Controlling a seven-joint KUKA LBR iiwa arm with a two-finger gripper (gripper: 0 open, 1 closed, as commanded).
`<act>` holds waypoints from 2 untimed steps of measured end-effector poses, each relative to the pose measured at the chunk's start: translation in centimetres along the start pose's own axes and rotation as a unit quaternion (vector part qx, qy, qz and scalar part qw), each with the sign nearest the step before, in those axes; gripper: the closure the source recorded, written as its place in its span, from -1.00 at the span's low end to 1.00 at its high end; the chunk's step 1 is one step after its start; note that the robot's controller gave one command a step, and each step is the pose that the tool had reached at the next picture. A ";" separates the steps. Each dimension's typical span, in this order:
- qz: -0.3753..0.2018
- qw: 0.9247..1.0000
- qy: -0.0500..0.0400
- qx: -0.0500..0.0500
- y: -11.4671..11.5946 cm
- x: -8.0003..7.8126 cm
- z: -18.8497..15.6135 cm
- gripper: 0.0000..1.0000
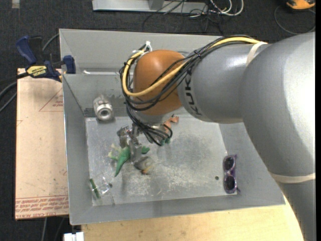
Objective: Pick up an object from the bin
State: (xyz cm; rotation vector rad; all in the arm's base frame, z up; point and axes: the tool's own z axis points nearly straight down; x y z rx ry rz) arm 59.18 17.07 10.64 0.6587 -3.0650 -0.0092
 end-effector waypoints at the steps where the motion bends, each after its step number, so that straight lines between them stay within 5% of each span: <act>1: 0.000 1.000 -0.004 0.000 0.0 -0.2 -2.2 1.00; 2: 0.000 1.000 -0.004 0.001 0.0 -0.2 -3.6 1.00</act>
Offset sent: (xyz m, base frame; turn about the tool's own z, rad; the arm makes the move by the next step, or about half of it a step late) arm 0.0000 0.0001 0.0182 0.0000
